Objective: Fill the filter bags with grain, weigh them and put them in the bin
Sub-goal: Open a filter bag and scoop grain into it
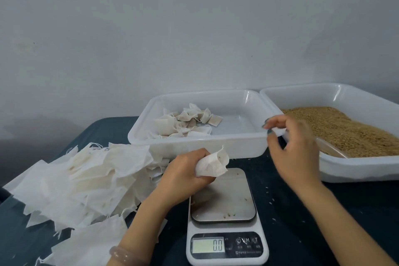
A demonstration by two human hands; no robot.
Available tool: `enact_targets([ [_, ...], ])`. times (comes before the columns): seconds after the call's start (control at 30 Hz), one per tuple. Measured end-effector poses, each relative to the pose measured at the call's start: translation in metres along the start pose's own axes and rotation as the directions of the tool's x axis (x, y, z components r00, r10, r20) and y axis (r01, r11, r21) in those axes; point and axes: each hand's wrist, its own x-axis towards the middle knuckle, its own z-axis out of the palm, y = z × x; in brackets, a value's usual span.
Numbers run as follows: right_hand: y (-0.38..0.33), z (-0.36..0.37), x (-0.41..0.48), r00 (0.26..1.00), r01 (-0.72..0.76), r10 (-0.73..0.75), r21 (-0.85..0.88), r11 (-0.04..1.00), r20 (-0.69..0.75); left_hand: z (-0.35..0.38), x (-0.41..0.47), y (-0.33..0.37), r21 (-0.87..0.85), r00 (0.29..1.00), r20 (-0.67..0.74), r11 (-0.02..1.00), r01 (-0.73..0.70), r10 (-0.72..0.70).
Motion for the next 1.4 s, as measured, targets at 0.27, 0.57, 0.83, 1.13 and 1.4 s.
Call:
enact_targets([
  [0.27, 0.078, -0.055, 0.070, 0.709, -0.193, 0.626, -0.765, 0.614, 0.324, 0.003, -0.001, -0.001, 0.072, 1.000, 0.002, 0.997, 0.008, -0.008],
  [0.57, 0.100, -0.056, 0.076, 0.590, -0.146, 0.724, -0.836, 0.530, 0.356, 0.003, -0.001, 0.001, 0.070, 1.000, 0.026, 0.998, -0.004, 0.003],
  [0.83, 0.101, -0.055, 0.077, 0.562, -0.233, 0.745, -0.795, 0.560, 0.360, 0.003, -0.001, 0.000, 0.058, 1.000, 0.028, 0.998, -0.003, 0.001],
  [1.13, 0.089, -0.053, 0.079, 0.691, -0.178, 0.658, -0.811, 0.557, 0.300, 0.002, -0.002, -0.001, 0.060, 1.000, 0.004, 0.998, -0.028, 0.028],
  [1.4, 0.079, -0.052, 0.074, 0.681, 0.044, 0.673, -0.934, 0.353, 0.287, 0.002, -0.002, 0.001, 0.068, 0.999, -0.003, 0.997, -0.041, 0.041],
])
